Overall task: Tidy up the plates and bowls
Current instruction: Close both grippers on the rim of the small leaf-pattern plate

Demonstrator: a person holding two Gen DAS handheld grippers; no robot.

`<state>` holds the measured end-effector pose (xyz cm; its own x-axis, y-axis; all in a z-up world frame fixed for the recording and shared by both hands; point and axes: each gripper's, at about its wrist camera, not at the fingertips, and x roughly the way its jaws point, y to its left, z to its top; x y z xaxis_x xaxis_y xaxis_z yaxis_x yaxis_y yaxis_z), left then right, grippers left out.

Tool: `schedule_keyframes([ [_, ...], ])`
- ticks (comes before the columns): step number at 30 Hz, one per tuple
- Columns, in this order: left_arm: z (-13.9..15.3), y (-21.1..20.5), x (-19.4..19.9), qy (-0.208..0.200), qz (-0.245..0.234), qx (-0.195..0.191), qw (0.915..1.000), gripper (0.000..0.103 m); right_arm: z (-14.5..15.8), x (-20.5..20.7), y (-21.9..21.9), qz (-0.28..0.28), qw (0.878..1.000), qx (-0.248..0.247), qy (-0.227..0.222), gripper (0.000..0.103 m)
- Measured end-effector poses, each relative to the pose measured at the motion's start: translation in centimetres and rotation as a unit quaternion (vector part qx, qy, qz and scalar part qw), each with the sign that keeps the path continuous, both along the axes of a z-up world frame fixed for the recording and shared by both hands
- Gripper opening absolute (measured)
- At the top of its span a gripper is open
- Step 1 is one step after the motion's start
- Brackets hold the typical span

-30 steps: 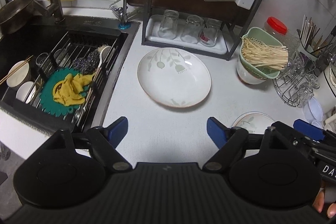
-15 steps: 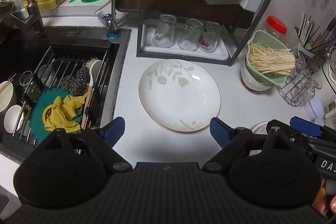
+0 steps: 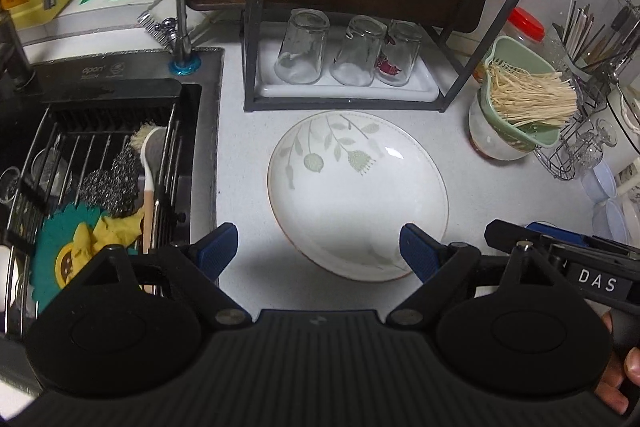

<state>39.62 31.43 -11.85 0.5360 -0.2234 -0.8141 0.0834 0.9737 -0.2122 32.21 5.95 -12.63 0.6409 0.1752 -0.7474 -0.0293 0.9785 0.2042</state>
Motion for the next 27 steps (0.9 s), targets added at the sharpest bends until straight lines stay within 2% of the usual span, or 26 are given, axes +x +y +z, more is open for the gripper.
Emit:
schedule_keyframes([
  [10, -3.3, 0.6, 4.2, 0.035, -0.033, -0.023, 0.9986, 0.090, -1.9, 3.3, 0.9, -0.041, 0.999, -0.016, 0.029, 0.060],
  [14, -4.5, 0.3, 6.1, 0.051, -0.046, -0.040, 0.9968, 0.090, -2.9, 4.7, 1.0, -0.053, 0.997, -0.051, 0.030, 0.060],
  [17, -5.1, 0.0, 7.1, 0.057, -0.054, -0.035, 0.9963, 0.089, -3.9, 5.7, 0.6, -0.062, 0.996, -0.048, 0.043, 0.059],
  [21, -5.5, 0.4, 8.2, 0.066, -0.046, -0.061, 0.9949, 0.089, -4.8, 6.8, 0.1, -0.076, 0.995, -0.035, 0.060, 0.058],
  [25, -6.3, 0.6, 9.3, 0.076, -0.044, -0.060, 0.9943, 0.089, -5.9, 7.6, 0.2, -0.082, 0.993, -0.042, 0.073, 0.049],
  [27, -6.6, 0.6, 9.9, 0.083, -0.053, -0.061, 0.9932, 0.086, -6.3, 7.9, 0.3, -0.083, 0.993, -0.040, 0.076, 0.047],
])
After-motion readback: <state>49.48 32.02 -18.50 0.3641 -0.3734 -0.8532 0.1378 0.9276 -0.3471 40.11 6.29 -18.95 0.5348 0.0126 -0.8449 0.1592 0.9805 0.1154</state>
